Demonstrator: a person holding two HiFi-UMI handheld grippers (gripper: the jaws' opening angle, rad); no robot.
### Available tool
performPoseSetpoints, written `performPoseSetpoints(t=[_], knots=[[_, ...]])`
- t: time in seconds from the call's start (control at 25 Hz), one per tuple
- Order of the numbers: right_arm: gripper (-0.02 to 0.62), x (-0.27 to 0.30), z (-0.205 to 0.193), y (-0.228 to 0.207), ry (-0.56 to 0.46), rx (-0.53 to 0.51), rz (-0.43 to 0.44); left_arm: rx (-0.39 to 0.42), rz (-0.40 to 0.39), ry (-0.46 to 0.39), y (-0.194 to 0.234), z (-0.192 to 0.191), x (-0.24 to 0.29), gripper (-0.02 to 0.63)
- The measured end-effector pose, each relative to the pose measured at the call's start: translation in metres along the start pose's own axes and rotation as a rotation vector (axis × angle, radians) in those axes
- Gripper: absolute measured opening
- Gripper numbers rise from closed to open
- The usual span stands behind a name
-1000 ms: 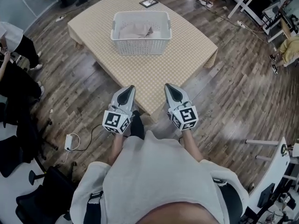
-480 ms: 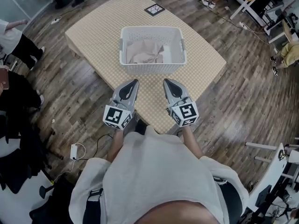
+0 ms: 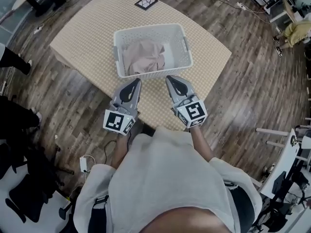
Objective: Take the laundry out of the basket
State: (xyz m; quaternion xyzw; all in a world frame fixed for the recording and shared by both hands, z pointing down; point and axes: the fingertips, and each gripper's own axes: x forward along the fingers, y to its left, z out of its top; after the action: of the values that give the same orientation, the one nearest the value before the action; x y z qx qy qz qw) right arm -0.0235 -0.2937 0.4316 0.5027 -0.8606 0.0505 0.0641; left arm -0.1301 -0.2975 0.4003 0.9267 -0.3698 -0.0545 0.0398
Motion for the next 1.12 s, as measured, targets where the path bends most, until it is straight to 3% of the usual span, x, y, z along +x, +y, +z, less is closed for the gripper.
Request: performPoseSetpoints(t=[0.24,0.48,0.76,1.12], knots=[[-0.002,0.012,0.002,-0.026,0.001,0.005,0.026,0.001,0.014,0.012,0.000,-0.014,0.021,0.011],[-0.002,0.023,0.013,-0.033,-0.030,-0.003,0.123,0.045,0.103,0.038,0.002,-0.022,0.028,0.011],[-0.002,0.035,-0.007,-0.052,-0.013,0.045,0.204,0.026,0.193,0.096,0.008,-0.047,0.038,0.011],[0.000,0.050,0.005,-0.081,0.003,-0.028,0.189,0.010,0.175,0.115,0.008,-0.060,0.052,0.011]])
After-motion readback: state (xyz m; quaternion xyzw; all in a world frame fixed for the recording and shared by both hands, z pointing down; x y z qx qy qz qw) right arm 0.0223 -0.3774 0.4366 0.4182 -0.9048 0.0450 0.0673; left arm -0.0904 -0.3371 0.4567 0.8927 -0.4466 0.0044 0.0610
